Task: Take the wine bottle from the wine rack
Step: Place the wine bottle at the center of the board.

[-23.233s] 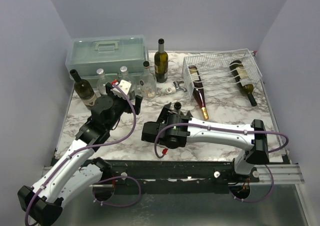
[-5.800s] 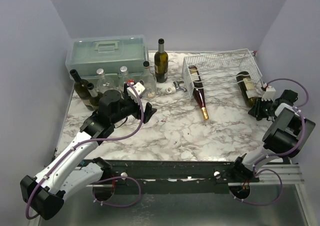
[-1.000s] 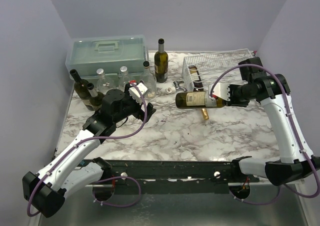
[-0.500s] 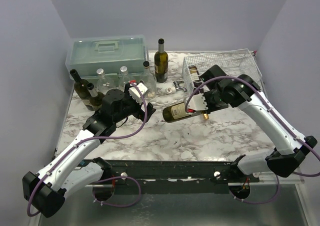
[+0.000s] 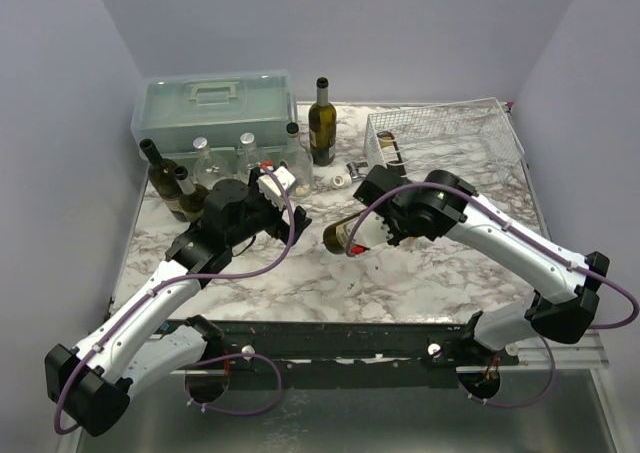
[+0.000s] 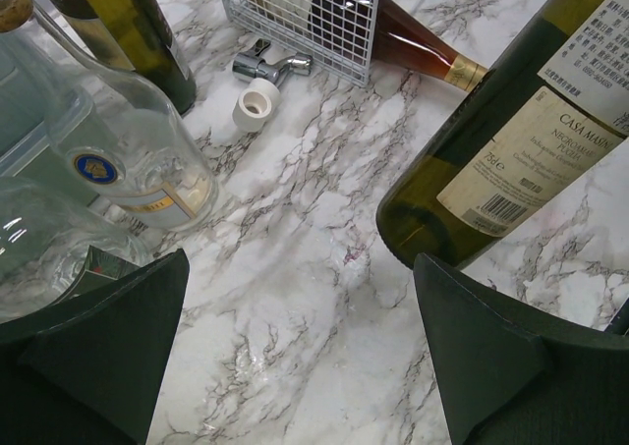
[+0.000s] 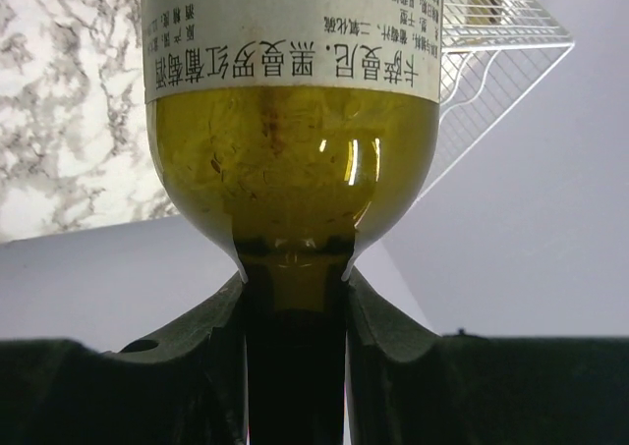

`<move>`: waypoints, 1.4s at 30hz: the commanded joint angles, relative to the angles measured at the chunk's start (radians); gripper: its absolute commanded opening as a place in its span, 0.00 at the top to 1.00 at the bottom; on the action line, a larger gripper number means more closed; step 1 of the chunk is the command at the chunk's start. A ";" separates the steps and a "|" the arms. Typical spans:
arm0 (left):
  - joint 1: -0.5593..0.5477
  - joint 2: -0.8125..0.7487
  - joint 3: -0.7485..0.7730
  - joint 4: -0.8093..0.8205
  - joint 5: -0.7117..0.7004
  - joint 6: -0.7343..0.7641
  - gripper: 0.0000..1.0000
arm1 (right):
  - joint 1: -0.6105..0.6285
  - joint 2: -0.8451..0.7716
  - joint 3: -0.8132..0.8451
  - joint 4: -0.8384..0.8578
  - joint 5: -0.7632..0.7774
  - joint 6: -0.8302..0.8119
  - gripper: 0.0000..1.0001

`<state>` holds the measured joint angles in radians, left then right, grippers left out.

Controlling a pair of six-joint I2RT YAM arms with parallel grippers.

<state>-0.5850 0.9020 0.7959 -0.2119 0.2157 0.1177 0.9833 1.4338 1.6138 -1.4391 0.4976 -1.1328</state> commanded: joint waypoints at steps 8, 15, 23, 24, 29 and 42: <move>-0.006 -0.016 -0.011 0.000 -0.018 0.014 0.01 | 0.137 0.030 0.025 0.020 0.306 -0.026 1.00; -0.006 -0.020 -0.011 0.000 -0.016 0.014 0.01 | 0.191 0.049 0.007 0.020 0.415 -0.085 0.99; -0.005 -0.023 -0.011 0.000 -0.022 0.019 0.01 | 0.222 0.072 -0.004 0.019 0.470 -0.178 0.99; -0.006 -0.023 -0.011 0.000 -0.023 0.019 0.01 | 0.224 0.071 -0.012 0.020 0.474 -0.188 0.99; -0.006 -0.028 -0.012 0.000 -0.031 0.019 0.01 | 0.241 0.081 -0.041 0.020 0.475 -0.232 0.98; -0.006 -0.031 -0.012 0.000 -0.039 0.022 0.01 | 0.262 0.115 -0.103 0.019 0.412 -0.242 0.95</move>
<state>-0.5850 0.8864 0.7952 -0.2119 0.1932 0.1287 1.2320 1.5452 1.5196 -1.4216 0.8597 -1.3369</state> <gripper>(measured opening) 0.987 0.359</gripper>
